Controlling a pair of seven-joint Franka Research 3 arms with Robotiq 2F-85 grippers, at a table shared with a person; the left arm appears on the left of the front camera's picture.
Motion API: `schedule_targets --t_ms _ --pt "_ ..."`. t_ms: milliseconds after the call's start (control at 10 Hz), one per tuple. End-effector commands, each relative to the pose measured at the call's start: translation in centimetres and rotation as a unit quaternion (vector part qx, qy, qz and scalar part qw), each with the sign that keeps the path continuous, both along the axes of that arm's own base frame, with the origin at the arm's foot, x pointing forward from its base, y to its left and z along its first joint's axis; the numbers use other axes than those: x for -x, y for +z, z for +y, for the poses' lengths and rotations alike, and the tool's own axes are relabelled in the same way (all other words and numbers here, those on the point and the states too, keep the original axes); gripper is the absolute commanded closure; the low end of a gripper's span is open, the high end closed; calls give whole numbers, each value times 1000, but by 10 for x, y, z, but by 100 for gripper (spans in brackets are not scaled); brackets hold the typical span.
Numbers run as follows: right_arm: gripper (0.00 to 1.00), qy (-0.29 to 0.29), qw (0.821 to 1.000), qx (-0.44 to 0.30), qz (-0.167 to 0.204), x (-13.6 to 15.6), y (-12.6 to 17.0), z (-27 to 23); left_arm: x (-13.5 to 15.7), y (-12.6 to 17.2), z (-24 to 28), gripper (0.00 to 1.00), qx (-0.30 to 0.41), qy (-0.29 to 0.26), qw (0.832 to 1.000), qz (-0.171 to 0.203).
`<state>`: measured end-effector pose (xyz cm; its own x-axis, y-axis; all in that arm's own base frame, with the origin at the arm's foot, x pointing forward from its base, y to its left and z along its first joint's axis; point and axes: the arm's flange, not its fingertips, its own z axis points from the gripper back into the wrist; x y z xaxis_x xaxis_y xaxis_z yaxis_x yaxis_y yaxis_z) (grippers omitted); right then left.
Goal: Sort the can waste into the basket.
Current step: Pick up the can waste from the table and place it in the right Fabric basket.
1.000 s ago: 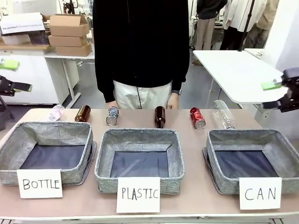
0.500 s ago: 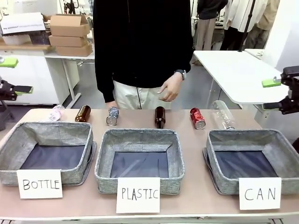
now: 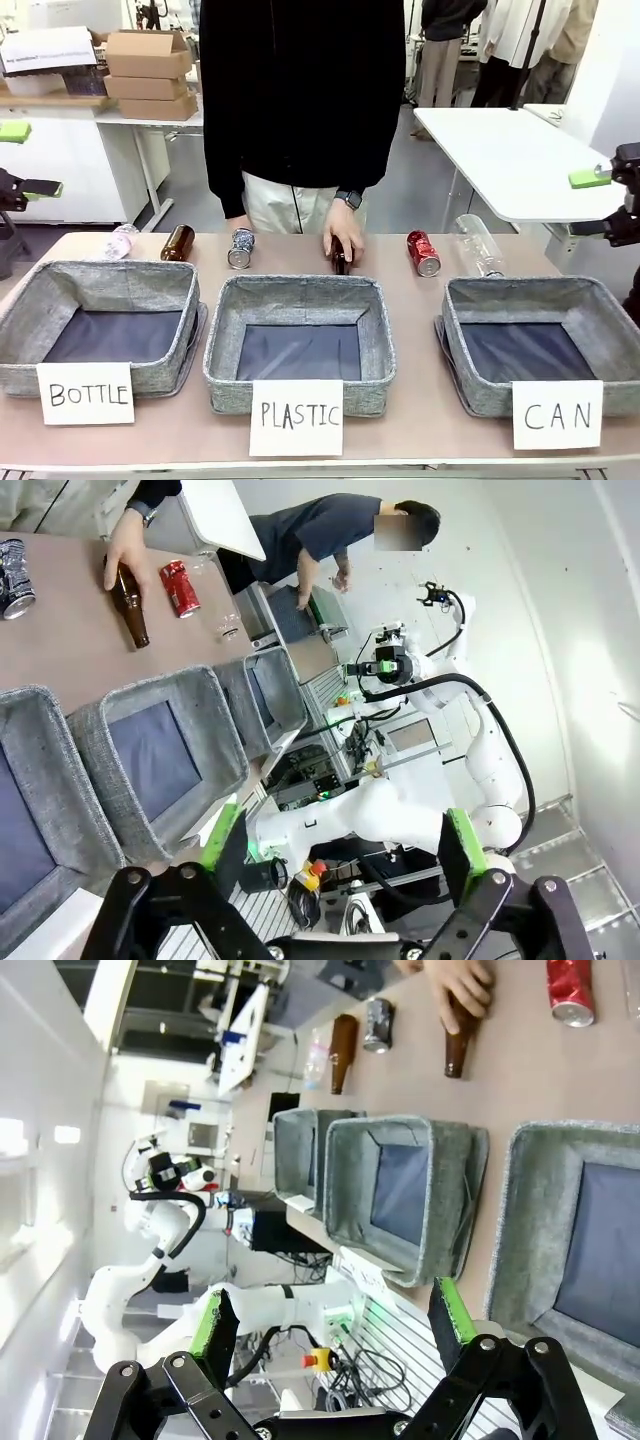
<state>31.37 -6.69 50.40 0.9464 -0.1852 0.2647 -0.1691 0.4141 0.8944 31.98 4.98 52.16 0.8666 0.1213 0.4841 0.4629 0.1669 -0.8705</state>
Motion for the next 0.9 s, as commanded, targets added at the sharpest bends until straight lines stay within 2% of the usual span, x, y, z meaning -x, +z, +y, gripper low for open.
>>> schedule_targets --t_ms 0,800 --pt "0 5 1000 -7 -18 -5 2 1 -2 0 -2 0 13 -4 1000 -14" --pt "0 5 1000 -7 -18 -5 2 1 -2 0 -2 0 13 -4 1000 -14"
